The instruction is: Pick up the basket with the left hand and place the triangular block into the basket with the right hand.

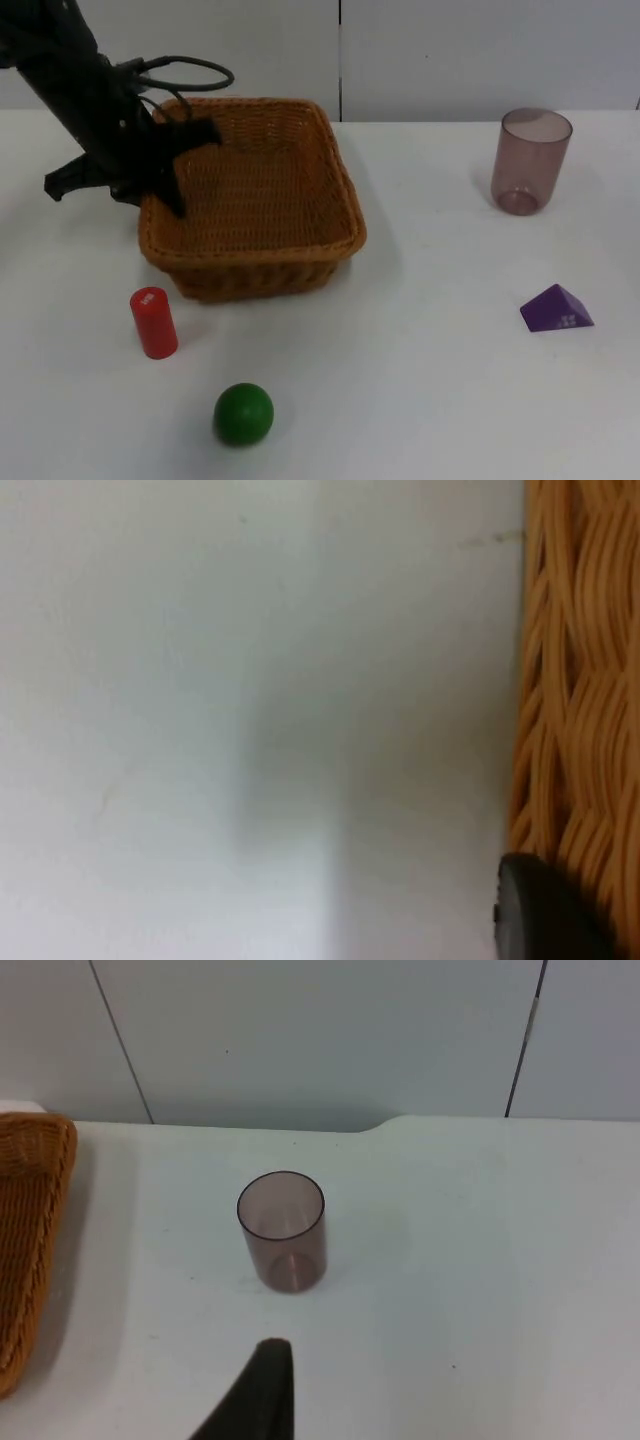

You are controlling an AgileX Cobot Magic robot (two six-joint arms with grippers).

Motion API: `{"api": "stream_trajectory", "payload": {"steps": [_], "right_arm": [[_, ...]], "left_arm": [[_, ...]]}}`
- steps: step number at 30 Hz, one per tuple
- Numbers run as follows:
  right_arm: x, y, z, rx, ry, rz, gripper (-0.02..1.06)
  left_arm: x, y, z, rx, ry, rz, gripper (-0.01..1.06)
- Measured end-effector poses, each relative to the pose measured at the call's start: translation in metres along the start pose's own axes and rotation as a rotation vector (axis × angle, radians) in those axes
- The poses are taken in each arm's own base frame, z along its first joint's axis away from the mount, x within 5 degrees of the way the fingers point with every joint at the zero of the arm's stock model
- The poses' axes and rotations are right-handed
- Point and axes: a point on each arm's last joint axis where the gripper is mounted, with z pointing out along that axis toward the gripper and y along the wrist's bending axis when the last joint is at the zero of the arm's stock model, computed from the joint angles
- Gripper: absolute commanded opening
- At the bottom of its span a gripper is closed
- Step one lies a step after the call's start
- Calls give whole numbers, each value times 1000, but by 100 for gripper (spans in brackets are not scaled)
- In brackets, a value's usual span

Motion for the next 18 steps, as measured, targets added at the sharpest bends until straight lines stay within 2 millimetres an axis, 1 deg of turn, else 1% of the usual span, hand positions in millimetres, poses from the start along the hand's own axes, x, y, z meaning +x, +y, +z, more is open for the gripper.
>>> {"api": "stream_trajectory", "payload": {"steps": [1,2,7,8,13,14,15,18], "right_arm": [[0,0,0,0,0,0,105],[0,0,0,0,0,0,105],[0,0,0,0,0,0,105],[0,0,0,0,0,0,105],[0,0,0,0,0,0,105],[0,0,0,0,0,0,105],[0,0,0,0,0,0,105],[0,0,0,0,0,0,105]], "left_arm": [[0,-2,-6,8,7,11,0],[0,-2,-6,8,7,11,0],[2,-20,-45,98,5,17,0],[2,-20,-45,98,5,17,0],[3,-37,-88,194,-23,-4,0],[5,-39,-94,201,-14,-2,0],[5,-39,-94,201,-14,-2,0],[14,-43,-107,208,15,3,0]]}}
